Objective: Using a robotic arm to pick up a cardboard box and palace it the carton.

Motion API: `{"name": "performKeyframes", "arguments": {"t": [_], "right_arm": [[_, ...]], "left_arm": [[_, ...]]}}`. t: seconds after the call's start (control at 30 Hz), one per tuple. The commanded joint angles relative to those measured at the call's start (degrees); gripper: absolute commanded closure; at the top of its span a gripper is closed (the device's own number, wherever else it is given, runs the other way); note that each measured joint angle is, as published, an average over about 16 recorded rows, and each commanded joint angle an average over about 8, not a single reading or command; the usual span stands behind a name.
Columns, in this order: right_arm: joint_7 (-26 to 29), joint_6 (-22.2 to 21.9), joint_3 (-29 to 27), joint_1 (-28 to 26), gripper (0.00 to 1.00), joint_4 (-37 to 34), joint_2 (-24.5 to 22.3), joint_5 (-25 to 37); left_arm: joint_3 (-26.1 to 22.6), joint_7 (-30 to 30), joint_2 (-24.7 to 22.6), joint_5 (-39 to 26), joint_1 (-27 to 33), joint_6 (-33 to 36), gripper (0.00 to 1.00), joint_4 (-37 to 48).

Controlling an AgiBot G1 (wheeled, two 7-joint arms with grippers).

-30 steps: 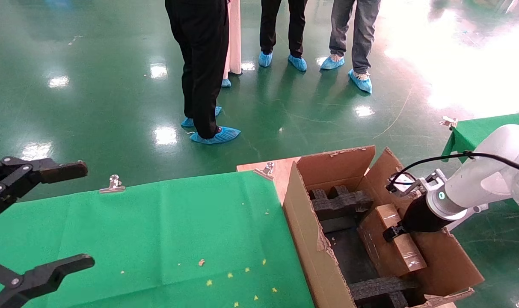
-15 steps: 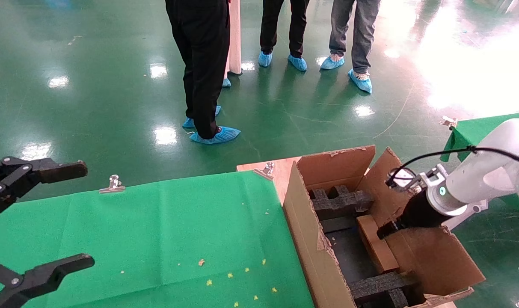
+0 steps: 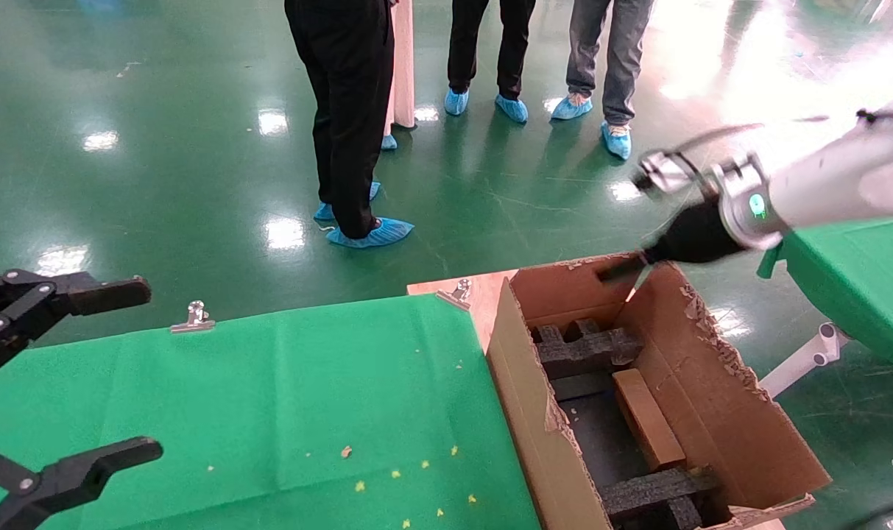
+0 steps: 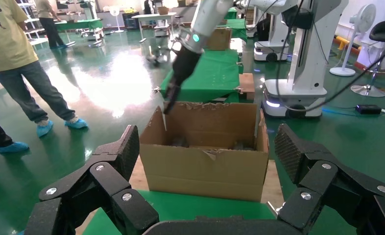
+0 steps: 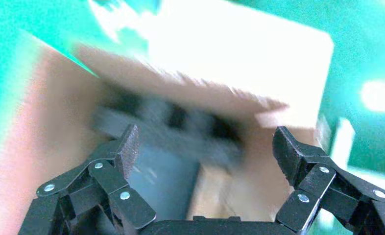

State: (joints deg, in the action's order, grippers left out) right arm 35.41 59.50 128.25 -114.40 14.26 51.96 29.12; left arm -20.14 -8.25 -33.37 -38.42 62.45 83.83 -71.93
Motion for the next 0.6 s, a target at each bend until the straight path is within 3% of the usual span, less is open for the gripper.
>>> {"name": "performKeyframes", "arguments": {"t": [0.03,0.33,0.6], "right_arm": [[-2.6,0.4,-1.4,-2.3,0.0,2.0,-0.5,-1.6],[-10.7,4.8,-7.2,-6.7,0.0,15.9,-6.6,-8.6],[-11.2,5.5,-8.1,-7.5,0.0,18.5,-7.3,-9.9]], "left_arm": [[0.0,0.0,0.0,0.0,0.0,0.0,0.0,0.0],[0.0,0.0,0.0,0.0,0.0,0.0,0.0,0.0],[0.0,0.0,0.0,0.0,0.0,0.0,0.0,0.0]]}}
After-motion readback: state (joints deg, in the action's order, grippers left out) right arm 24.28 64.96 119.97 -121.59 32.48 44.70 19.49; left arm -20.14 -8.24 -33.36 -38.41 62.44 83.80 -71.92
